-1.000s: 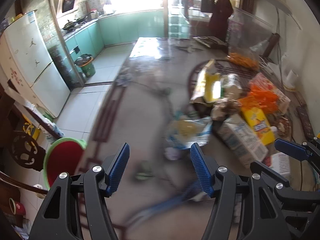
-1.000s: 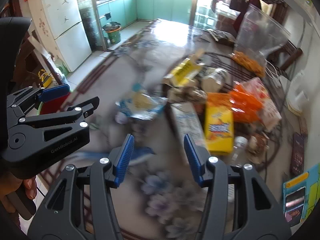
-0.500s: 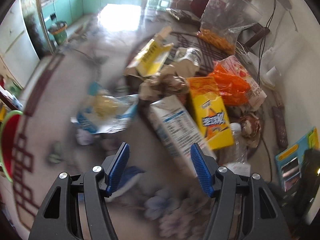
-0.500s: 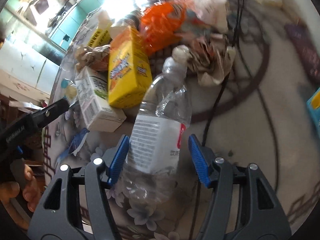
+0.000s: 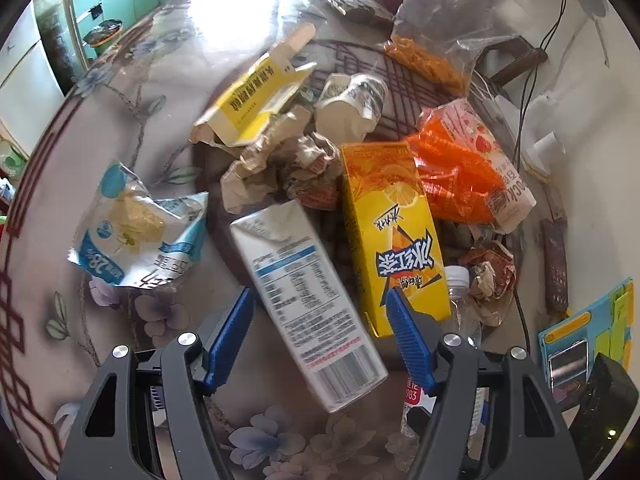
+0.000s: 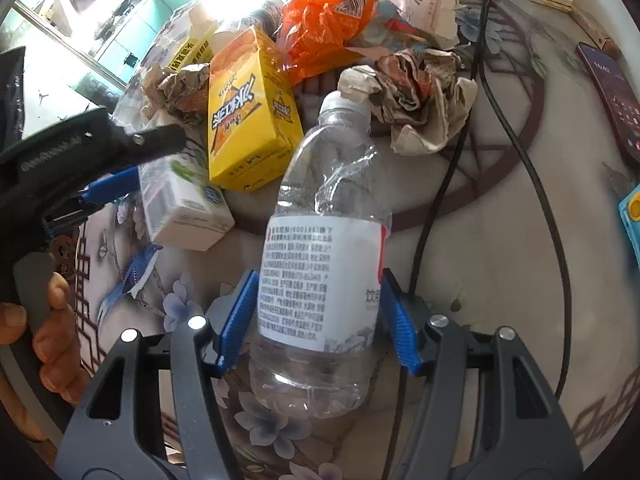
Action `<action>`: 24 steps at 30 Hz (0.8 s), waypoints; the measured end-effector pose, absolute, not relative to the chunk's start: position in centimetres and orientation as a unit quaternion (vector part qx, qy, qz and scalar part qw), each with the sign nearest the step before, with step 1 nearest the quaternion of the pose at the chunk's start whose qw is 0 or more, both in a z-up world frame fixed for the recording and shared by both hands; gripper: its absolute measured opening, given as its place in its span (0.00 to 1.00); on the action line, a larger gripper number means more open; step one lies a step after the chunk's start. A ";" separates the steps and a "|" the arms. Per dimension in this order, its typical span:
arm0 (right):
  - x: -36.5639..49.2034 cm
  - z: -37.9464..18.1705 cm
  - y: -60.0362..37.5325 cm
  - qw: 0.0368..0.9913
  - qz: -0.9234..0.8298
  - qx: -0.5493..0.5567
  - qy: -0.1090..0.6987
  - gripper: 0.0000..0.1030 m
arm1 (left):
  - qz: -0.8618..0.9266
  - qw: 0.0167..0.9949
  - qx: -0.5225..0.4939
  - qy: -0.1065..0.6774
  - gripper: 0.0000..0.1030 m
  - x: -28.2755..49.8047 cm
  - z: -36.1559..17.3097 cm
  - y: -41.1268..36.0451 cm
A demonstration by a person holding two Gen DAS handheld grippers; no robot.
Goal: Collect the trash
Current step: 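Grasp the clear plastic bottle with the right tool while the left tool grasps the white milk carton, then carry the bottle and milk carton over the red bucket with both tools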
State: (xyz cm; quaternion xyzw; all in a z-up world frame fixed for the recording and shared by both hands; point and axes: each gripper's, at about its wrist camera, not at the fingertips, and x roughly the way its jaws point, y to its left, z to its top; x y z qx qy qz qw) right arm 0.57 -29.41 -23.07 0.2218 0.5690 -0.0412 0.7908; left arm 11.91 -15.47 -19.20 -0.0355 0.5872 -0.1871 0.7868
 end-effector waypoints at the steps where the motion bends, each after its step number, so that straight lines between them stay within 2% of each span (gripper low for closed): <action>1: 0.6 -23.0 -29.2 0.792 -0.041 0.221 0.568 0.58 | -0.184 0.783 -0.037 0.593 0.64 12.0 -19.7 -15.5; 4: 0.6 -22.7 -29.1 0.794 -0.040 0.216 0.567 0.58 | -0.174 0.776 -0.049 0.604 0.59 12.1 -21.1 -14.8; 6: 0.6 -22.5 -29.1 0.796 -0.041 0.212 0.566 0.58 | -0.179 0.773 -0.057 0.606 0.40 12.0 -21.6 -14.3; 8: 0.7 -22.3 -29.0 0.798 -0.043 0.210 0.563 0.58 | -0.186 0.778 -0.056 0.597 0.34 11.7 -21.0 -13.8; 16: 2.2 -22.1 -29.6 0.800 -0.043 0.210 0.561 0.58 | -0.213 0.821 -0.012 0.530 0.34 8.5 -16.0 -11.2; 23: 2.8 -23.1 -29.5 0.790 -0.051 0.210 0.573 0.58 | -0.188 0.842 -0.004 0.506 0.34 7.0 -13.4 -7.4; 24: 2.8 -23.3 -29.4 0.790 -0.051 0.208 0.575 0.55 | -0.185 0.844 -0.005 0.504 0.34 6.9 -13.2 -6.9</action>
